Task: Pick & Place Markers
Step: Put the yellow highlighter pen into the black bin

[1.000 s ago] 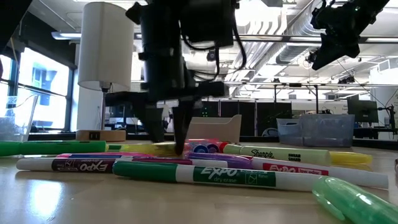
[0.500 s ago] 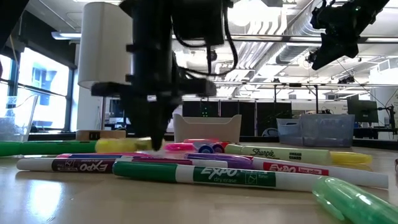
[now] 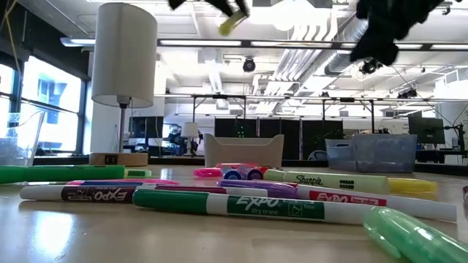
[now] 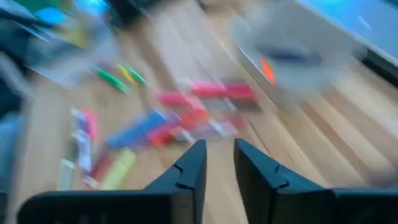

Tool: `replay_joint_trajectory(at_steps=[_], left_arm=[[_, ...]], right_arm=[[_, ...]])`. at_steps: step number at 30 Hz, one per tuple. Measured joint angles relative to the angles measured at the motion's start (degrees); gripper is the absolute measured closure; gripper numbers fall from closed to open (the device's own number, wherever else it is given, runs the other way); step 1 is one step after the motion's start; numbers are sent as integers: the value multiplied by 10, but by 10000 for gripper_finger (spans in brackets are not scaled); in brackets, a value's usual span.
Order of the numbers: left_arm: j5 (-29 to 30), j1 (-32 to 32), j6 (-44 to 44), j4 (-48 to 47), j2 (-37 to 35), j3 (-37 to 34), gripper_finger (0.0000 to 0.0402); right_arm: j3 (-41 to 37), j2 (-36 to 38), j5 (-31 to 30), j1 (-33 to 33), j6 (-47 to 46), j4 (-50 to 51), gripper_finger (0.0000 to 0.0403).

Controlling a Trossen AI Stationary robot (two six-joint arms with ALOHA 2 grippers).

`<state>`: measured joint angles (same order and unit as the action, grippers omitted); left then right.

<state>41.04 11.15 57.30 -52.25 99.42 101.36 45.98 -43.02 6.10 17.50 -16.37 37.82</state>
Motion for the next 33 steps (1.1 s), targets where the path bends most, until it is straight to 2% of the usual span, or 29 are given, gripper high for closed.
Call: replay_joint_trajectory(at_steps=[1,4,9,13,19,23,27,33], left_arm=[[0,-1,-37,-12,3,13,347],[-1,-9,-130,74,8,50,347],[-32,-22,-234,183,23,49,347],[-46,-28,-257,223,15,53,347],[-77,-29,-293,283,20,50,347],[-94,-29,-317,335,16,52,347],[-107,-29,-320,341,18,52,347],[-107,-29,-320,358,32,52,347]], right_arm=[[1,-1,11,-6,1,-28,323],[1,-16,17,-34,10,-97,296],[1,-53,13,-107,38,-215,253],[0,-83,2,-153,63,-298,220],[0,-129,0,-173,63,-395,187],[0,-157,0,-173,59,-441,183],[0,-168,0,-173,59,-468,188],[0,-167,1,-171,59,-495,227]])
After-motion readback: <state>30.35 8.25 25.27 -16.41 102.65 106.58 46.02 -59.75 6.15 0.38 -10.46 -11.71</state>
